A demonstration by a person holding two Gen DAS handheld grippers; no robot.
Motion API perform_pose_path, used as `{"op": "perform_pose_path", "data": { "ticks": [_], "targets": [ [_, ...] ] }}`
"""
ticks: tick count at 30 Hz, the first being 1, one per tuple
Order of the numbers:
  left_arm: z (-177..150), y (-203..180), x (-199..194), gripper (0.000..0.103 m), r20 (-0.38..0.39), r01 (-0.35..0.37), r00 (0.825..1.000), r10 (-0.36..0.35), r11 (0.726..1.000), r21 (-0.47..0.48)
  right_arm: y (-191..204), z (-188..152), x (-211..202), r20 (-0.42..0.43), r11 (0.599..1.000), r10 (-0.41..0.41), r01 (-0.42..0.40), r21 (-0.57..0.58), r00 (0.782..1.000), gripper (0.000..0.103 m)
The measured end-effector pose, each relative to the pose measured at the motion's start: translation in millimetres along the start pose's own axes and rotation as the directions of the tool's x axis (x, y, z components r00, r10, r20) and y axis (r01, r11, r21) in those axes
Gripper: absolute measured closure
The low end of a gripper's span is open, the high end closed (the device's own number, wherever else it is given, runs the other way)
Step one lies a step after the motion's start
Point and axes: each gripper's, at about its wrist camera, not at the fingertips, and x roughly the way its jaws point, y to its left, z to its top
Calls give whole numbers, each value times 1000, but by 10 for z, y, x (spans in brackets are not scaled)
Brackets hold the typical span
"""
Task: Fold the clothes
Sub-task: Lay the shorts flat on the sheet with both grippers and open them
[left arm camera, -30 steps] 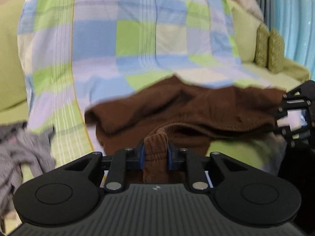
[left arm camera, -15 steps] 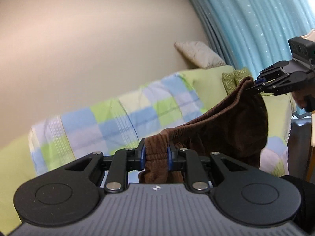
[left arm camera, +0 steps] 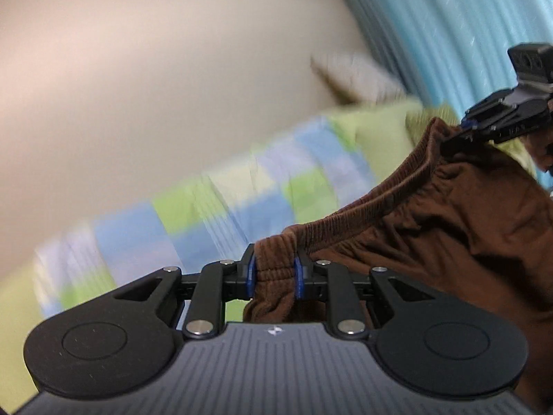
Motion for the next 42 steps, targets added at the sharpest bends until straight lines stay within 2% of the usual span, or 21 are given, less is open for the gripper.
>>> {"op": "perform_pose_path", "data": {
  "ticks": [3,4,6,8,9,11,13,16,19,21,23,27,29,32,34,36,37,38,39,40,42],
  "targets": [
    [-480,29,1009,78,-129,32,991,-37,999,-36,-473,-546,873,-135,995,21,-7,104,991,93],
    [-589,24,1199,78,-155,38,987,-44,998,-41,-600,-749,1149,-177,992,21,2,128,984,93],
    [-1005,-4,1881,78,-252,65,964,-79,996,-63,-805,-1144,1593,-250,983,25,22,182,968,93],
    [-1244,-41,2226,78,-299,77,950,-95,994,-73,-999,-1538,2013,-320,971,33,46,235,947,93],
    [-1345,-47,2363,78,-311,81,945,-105,993,-91,-1067,-1658,2137,-337,967,34,54,250,941,93],
    [-1407,-33,2454,78,-299,81,948,-109,991,-105,-1170,-1807,2286,-349,961,32,66,267,936,94],
    [-1374,6,2491,78,-267,79,958,-107,990,-116,-1252,-1793,2371,-328,966,14,72,248,945,94],
    [-1296,64,2646,78,-235,30,971,-49,996,-85,-1378,-1718,2502,-288,972,-15,82,220,957,95],
    [-1346,84,2930,77,-273,7,961,-33,995,-97,-1509,-1710,2737,-305,970,-34,104,218,952,94],
    [-1466,68,3101,70,-344,2,938,-45,992,-123,-1575,-1838,2896,-357,967,-27,115,228,934,93],
    [-1496,91,2991,64,-338,-16,940,-39,987,-159,-1614,-1928,2947,-377,953,-8,121,276,926,88],
    [-1553,327,2518,51,-295,-47,954,-51,948,-315,-1591,-1905,2480,-255,911,4,102,399,967,70],
    [-1633,458,2184,43,-286,-61,956,-65,910,-411,-1495,-1903,2200,-240,908,-14,112,404,971,69],
    [-1818,496,1860,42,-314,-54,941,-126,860,-507,-1340,-1997,1820,-248,895,-24,132,427,969,67],
    [-1957,447,1795,42,-337,-49,925,-176,824,-564,-1290,-2096,1684,-267,879,-10,135,458,964,66],
    [-1992,390,1749,47,-341,-28,917,-209,817,-576,-1251,-2201,1572,-287,860,10,138,491,958,66],
    [-1977,350,1760,65,-343,-15,914,-218,827,-562,-1231,-2254,1516,-297,851,20,140,507,955,66],
    [-1962,310,1771,100,-346,-1,911,-226,836,-548,-1211,-2306,1460,-307,841,31,142,523,951,66],
    [-1916,279,1815,100,-368,-6,905,-212,860,-511,-1194,-2337,1454,-323,835,45,142,532,945,75],
    [-1912,306,1793,100,-369,-5,905,-212,863,-506,-1185,-2347,1485,-338,831,57,143,537,939,96],
    [-1829,390,1762,99,-380,-23,908,-174,886,-462,-1252,-2317,1523,-375,823,45,178,539,926,100]
  ]
}}
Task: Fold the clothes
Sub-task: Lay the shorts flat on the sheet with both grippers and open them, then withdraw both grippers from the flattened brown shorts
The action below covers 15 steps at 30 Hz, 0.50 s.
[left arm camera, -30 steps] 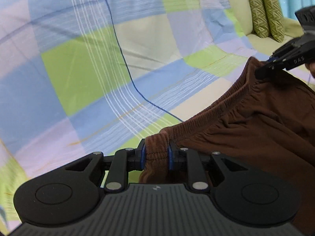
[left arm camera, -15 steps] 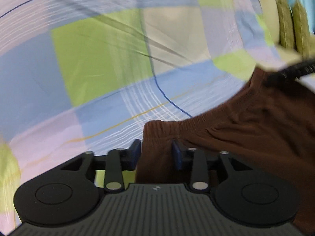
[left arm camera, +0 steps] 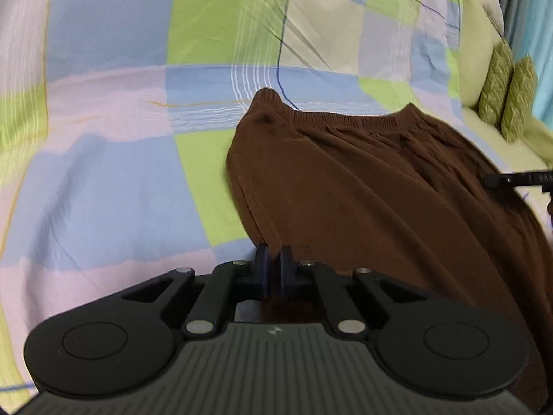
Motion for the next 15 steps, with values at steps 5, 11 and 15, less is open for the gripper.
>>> {"op": "perform_pose_path", "data": {
  "ticks": [5,11,15],
  "targets": [
    [189,64,-85,96,24,-114,993,112,991,74,-82,303,-89,84,988,-142,147,-58,986,99],
    [-86,31,-434,36,21,-113,993,112,994,7,34,53,-385,113,992,-106,112,-54,988,58],
    [-535,-37,-805,36,2,-63,998,63,996,-69,28,-400,-862,129,995,-99,99,7,987,57]
  ]
}}
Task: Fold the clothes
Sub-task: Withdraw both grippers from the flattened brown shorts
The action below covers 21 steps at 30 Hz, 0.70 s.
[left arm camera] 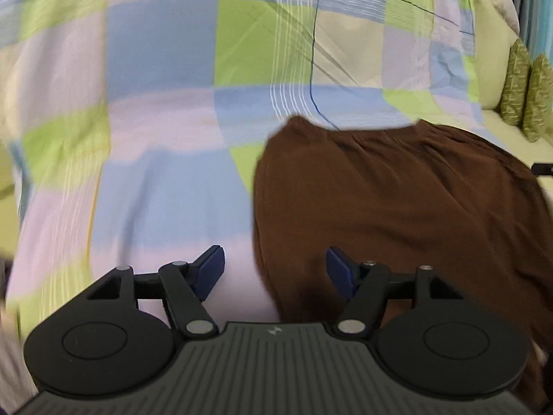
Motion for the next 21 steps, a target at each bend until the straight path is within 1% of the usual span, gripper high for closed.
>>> {"op": "perform_pose_path", "data": {
  "ticks": [1,2,4,6,7,8,9,10,11,12,14,17,19,20,21],
  "targets": [
    [-73,-9,-68,36,-11,7,1000,-8,1000,-9,-32,-111,-144,5,1000,4,-4,30,1000,57],
    [-220,-52,-167,36,-28,20,999,-20,1000,-10,-65,-222,-284,6,999,3,-3,51,1000,57],
    [-404,-123,-242,36,-56,27,998,-27,1000,1,-116,-461,-526,-1,996,1,-1,87,1000,56],
    [-610,-207,-277,37,-93,1,996,1,1000,21,-158,-691,-695,-8,991,9,-8,130,1000,56],
    [-650,-232,-278,39,-95,-3,995,5,1000,26,-177,-796,-748,-14,988,15,-13,154,1000,56],
    [-691,-258,-279,42,-96,-6,995,9,999,31,-196,-883,-771,-17,983,28,-25,181,999,56],
    [-711,-280,-278,48,-92,-7,996,10,1000,28,-215,-959,-777,-19,977,45,-40,211,999,60],
    [-708,-289,-276,73,-92,-2,996,4,1000,22,-226,-1010,-767,-22,971,62,-55,233,998,77],
    [-689,-302,-274,101,-94,20,995,-18,1000,13,-233,-1048,-748,-25,965,79,-70,252,997,88],
    [-690,-311,-284,101,-93,24,995,-22,1000,14,-236,-1070,-722,-34,962,82,-70,263,996,100],
    [-646,-304,-338,101,-87,20,996,-16,999,41,-245,-1048,-739,-46,964,54,-40,264,998,100],
    [-602,-155,-603,101,-54,-38,998,42,998,58,-256,-926,-939,-47,973,-49,59,222,998,100],
    [-596,36,-791,101,-44,-70,996,72,997,41,-258,-861,-1104,-46,977,-135,141,162,990,101],
    [-612,74,-793,101,-51,-70,996,72,997,38,-263,-843,-1156,-45,976,-170,175,133,984,101],
    [-629,110,-792,101,-59,-70,996,72,997,35,-272,-844,-1152,-50,974,-187,191,120,981,101]
  ]
}}
